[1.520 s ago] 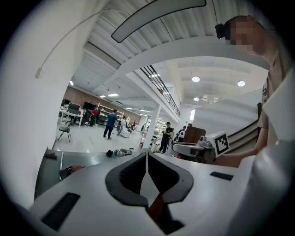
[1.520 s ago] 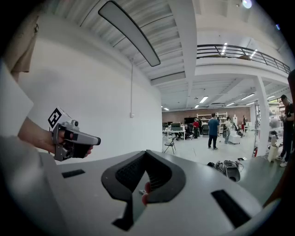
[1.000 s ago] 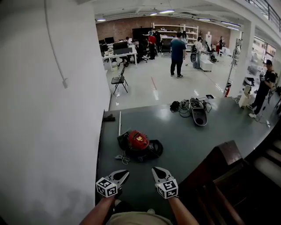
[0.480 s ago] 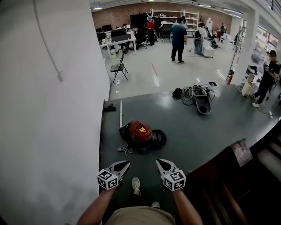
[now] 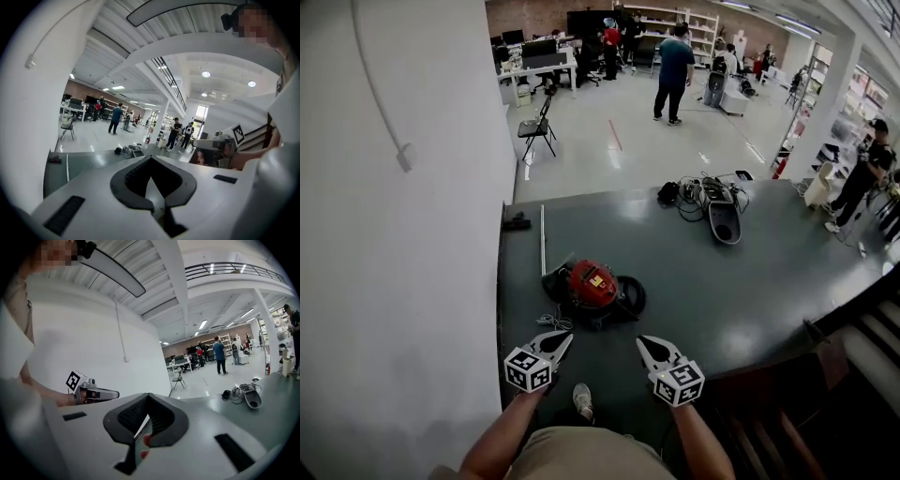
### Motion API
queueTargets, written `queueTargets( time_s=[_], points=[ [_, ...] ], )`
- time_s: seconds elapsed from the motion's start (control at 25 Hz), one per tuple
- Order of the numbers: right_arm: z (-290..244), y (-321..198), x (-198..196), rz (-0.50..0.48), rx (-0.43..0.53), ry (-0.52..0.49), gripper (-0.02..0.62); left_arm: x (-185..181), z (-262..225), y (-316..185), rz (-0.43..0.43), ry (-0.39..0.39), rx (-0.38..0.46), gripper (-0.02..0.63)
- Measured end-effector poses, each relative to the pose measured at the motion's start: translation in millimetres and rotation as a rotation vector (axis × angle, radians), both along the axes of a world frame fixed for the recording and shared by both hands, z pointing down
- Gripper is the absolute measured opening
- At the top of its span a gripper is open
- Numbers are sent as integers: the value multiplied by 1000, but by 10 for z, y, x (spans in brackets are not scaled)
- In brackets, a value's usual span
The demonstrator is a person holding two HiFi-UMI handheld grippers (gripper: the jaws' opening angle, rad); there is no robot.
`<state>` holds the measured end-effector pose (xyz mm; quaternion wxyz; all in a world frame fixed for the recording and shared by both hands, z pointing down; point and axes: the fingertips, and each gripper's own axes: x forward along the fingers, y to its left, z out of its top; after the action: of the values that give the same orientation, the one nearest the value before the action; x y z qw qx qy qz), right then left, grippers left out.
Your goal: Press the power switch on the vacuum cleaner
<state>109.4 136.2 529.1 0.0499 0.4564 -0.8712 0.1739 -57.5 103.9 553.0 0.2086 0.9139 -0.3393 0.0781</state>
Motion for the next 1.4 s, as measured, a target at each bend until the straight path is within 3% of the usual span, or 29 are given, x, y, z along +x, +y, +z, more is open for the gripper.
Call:
queueTargets(
  time_s=[0.16, 0.28, 0.4, 0.92, 1.2, 1.4],
  points=[
    [129, -365, -210, 15, -63, -42, 6, -218, 105, -360, 52, -12, -37, 3],
    [261, -636, -295, 50, -121, -132, 6, -305, 179, -542, 138, -31, -2, 2],
    [350, -787, -383, 69, -153, -132, 6, -392, 232, -646, 186, -60, 38, 3],
    [776, -1713, -438, 74, -215, -28, 6, -618, 439, -1485, 112, -41, 14, 3],
    [1392, -2737, -360, 21, -259, 55, 6, -594, 872, -2425, 32, -28, -72, 3],
    [2119, -3541, -176, -17, -311, 144, 6, -416, 1246, -3159, -37, -42, -110, 3]
  ],
)
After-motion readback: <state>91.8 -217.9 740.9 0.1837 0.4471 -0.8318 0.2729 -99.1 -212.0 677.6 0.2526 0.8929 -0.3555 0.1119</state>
